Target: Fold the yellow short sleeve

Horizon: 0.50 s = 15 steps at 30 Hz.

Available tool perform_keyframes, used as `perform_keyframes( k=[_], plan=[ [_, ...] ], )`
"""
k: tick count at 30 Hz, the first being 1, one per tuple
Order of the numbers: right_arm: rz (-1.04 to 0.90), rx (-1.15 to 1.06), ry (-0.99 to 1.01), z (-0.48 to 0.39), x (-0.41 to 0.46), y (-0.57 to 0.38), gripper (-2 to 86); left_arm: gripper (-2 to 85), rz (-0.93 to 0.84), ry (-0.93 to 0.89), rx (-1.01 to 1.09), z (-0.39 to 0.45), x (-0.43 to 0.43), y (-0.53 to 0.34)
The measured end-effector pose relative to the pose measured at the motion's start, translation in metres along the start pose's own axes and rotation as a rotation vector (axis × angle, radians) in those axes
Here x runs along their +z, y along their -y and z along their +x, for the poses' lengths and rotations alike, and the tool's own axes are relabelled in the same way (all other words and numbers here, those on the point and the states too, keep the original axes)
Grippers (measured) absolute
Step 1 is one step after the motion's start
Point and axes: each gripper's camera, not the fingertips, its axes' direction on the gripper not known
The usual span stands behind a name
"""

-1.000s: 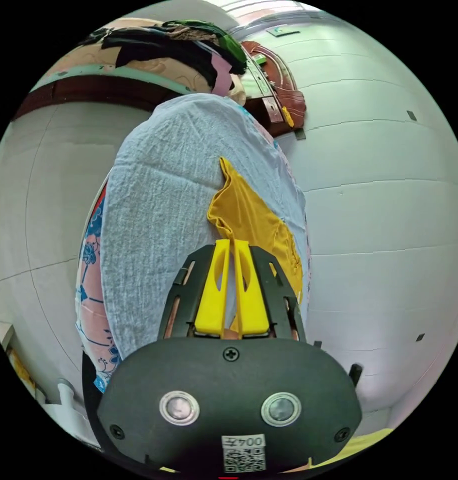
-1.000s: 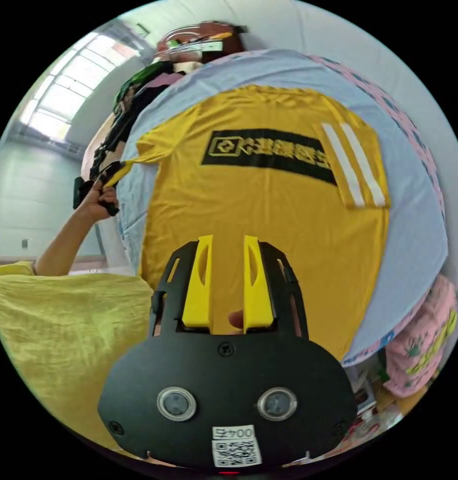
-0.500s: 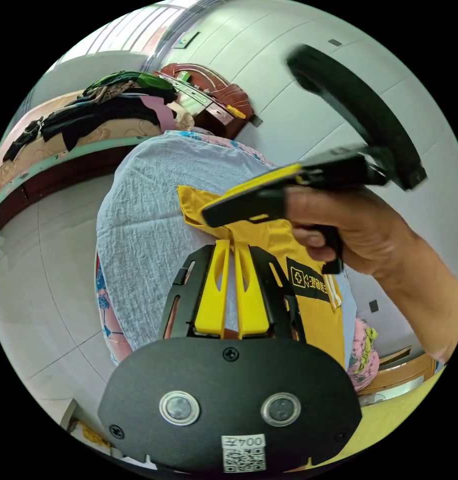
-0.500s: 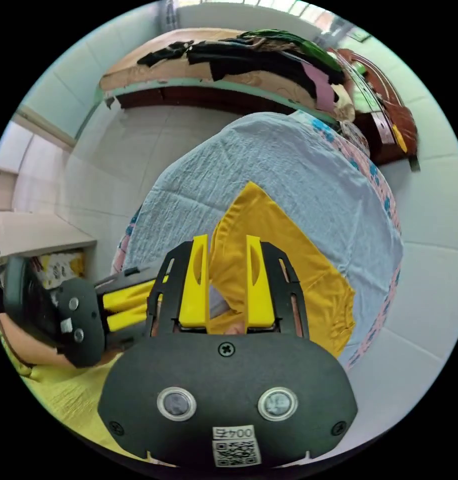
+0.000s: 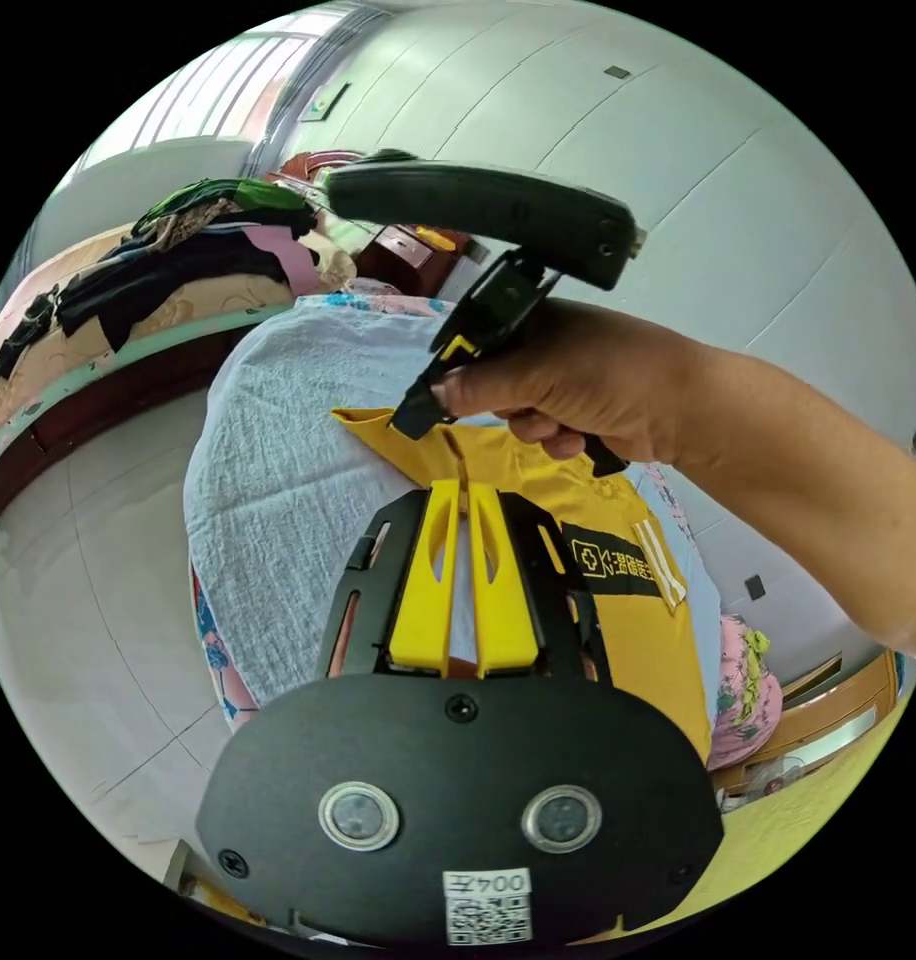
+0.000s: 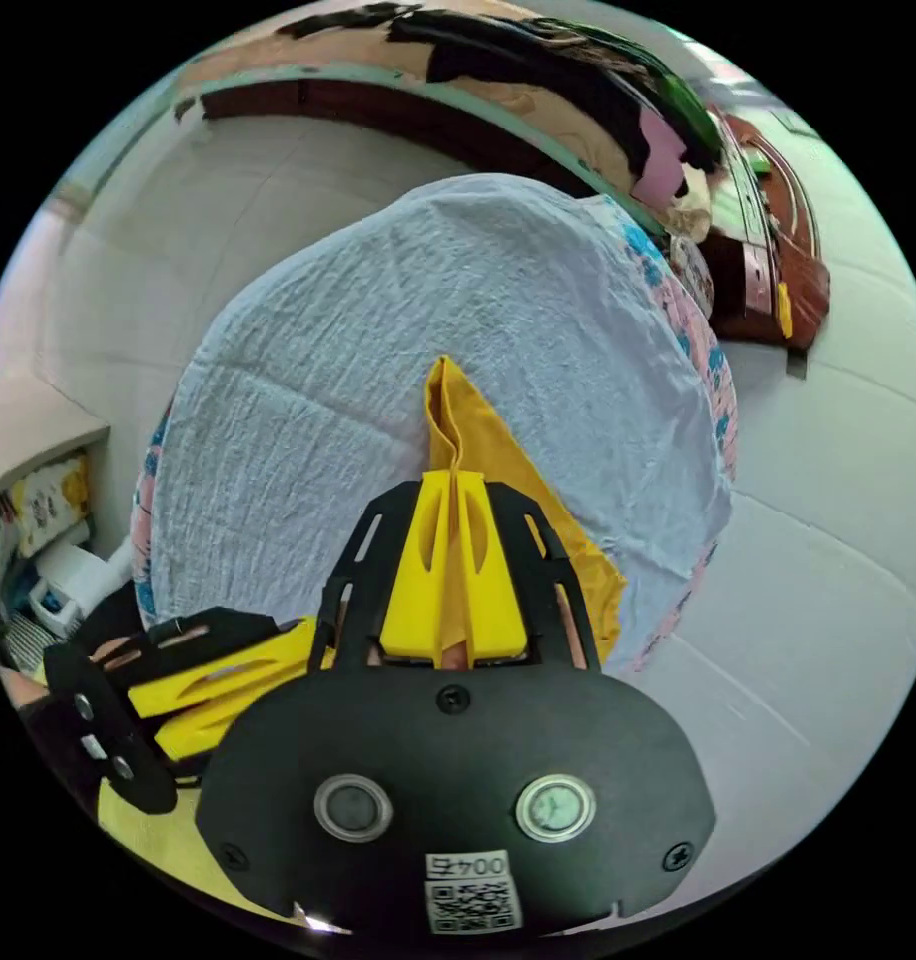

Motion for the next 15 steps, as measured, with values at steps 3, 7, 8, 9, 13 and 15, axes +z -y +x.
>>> perform_keyframes(
  k=[3, 7, 8, 9, 13, 15],
  plan=[
    [0.096, 0.155, 0.179, 0.043, -0.003, -0.029, -0.7, 1.4, 0.030, 0.005, 0.090, 0.044, -0.003, 0.015],
    [0.262, 0.379, 0.438, 0.102, 0.008, -0.094, -0.7, 1.5, 0.060, 0.034, 0.296, 0.124, -0.001, 0.036],
    [0.317, 0.441, 0.502, 0.116, 0.015, -0.116, -0.7, 1.5, 0.065, 0.053, 0.367, 0.150, 0.002, 0.040],
    [0.346, 0.474, 0.534, 0.122, 0.019, -0.128, -0.7, 1.5, 0.068, 0.062, 0.405, 0.163, 0.004, 0.042],
    [0.525, 0.711, 0.744, 0.150, 0.066, -0.210, -0.4, 1.7, 0.050, 0.136, 0.702, 0.257, 0.026, 0.046],
    [0.583, 0.807, 0.807, 0.153, 0.092, -0.244, -0.2, 1.7, 0.019, 0.155, 0.820, 0.293, 0.040, 0.043]
  ],
)
